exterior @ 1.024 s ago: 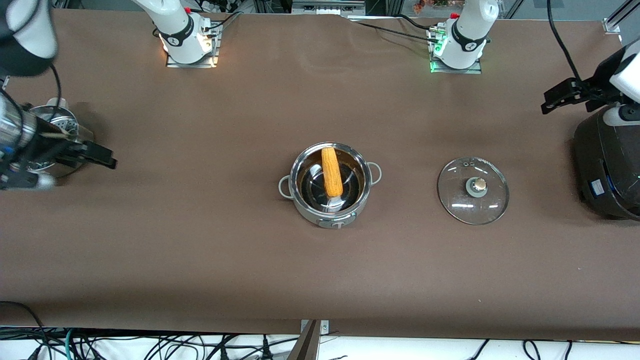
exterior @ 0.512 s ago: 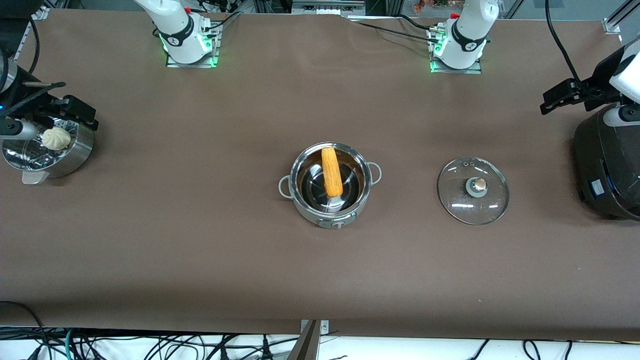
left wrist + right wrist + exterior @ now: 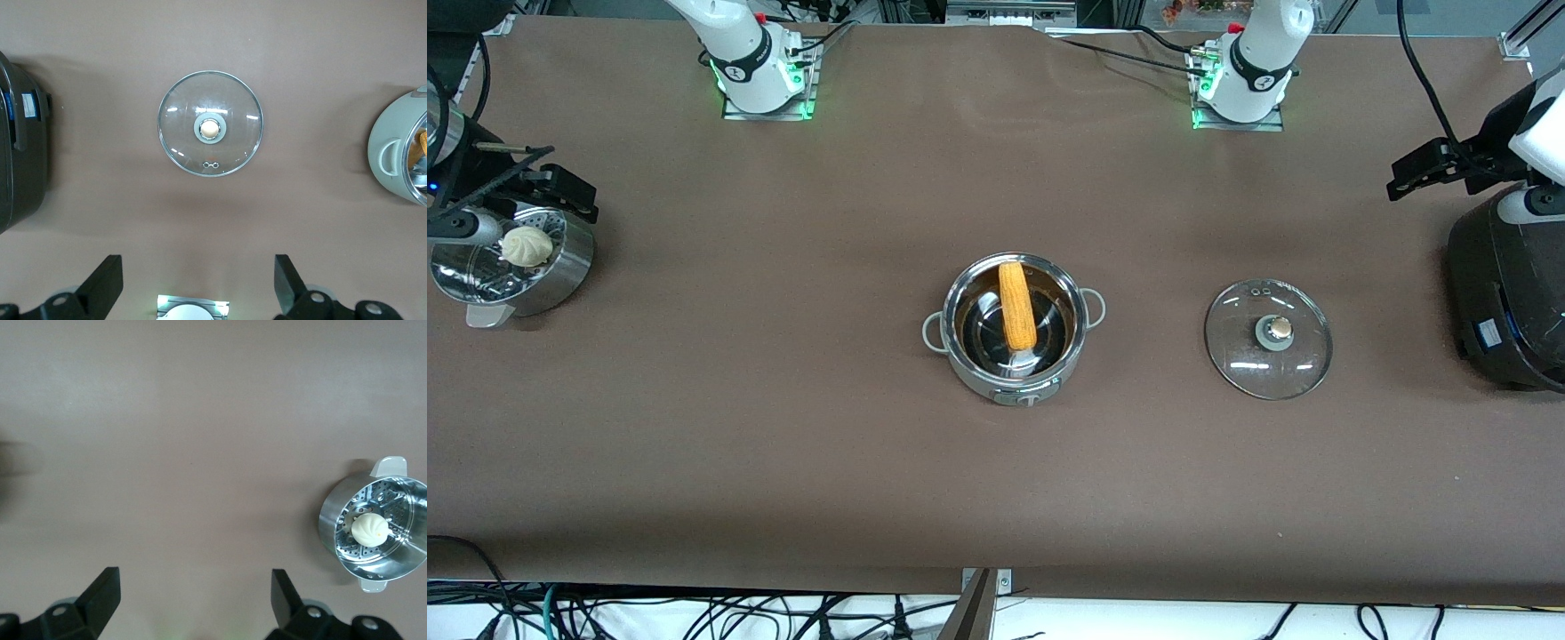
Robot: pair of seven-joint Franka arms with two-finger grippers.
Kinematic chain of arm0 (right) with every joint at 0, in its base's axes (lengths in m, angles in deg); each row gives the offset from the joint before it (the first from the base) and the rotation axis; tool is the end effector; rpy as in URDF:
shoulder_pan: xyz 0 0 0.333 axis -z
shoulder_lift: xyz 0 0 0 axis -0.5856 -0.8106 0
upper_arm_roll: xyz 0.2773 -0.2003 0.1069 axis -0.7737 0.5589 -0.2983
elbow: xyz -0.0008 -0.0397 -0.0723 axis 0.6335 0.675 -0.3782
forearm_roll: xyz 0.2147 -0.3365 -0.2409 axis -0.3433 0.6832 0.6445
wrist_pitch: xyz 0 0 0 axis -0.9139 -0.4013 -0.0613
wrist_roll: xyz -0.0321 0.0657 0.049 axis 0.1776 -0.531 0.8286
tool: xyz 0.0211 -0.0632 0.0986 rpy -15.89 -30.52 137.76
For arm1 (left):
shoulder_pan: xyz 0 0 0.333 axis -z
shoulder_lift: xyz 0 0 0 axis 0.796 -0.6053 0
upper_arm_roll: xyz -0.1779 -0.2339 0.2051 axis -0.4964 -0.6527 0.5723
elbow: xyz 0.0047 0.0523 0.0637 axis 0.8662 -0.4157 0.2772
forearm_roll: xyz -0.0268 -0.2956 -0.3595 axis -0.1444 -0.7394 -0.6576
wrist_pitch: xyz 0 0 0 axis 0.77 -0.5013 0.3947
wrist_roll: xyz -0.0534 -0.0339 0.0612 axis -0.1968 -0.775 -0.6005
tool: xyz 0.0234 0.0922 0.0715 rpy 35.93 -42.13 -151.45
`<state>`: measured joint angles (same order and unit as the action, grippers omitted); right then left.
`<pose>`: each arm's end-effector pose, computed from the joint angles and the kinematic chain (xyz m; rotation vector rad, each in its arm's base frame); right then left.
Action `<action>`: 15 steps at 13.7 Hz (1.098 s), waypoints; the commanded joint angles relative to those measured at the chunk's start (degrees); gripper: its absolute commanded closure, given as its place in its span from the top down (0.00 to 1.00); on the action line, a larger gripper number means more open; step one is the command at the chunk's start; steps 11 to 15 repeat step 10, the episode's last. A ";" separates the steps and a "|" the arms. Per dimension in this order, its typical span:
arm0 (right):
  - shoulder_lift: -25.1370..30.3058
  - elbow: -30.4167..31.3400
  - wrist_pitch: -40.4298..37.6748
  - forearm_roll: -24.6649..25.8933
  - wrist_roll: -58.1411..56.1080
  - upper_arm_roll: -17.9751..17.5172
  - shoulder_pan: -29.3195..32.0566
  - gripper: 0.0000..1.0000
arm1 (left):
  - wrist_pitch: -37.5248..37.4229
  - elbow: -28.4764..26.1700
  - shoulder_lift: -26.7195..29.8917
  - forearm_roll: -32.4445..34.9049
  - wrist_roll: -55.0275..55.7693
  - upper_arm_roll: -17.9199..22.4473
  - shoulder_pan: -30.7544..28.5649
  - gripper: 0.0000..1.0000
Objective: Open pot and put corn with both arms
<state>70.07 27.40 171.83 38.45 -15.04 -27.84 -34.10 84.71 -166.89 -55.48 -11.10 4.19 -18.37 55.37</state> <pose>0.6386 0.0207 0.6210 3.0648 -0.0211 -0.1204 0.6110 -0.0158 0.6632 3.1213 0.1696 -0.2122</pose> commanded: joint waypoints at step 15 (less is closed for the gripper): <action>-3.40 -0.93 0.18 -0.07 0.02 -1.74 1.34 1.00 | -1.25 0.30 0.22 -0.13 0.50 -0.60 -0.77 1.00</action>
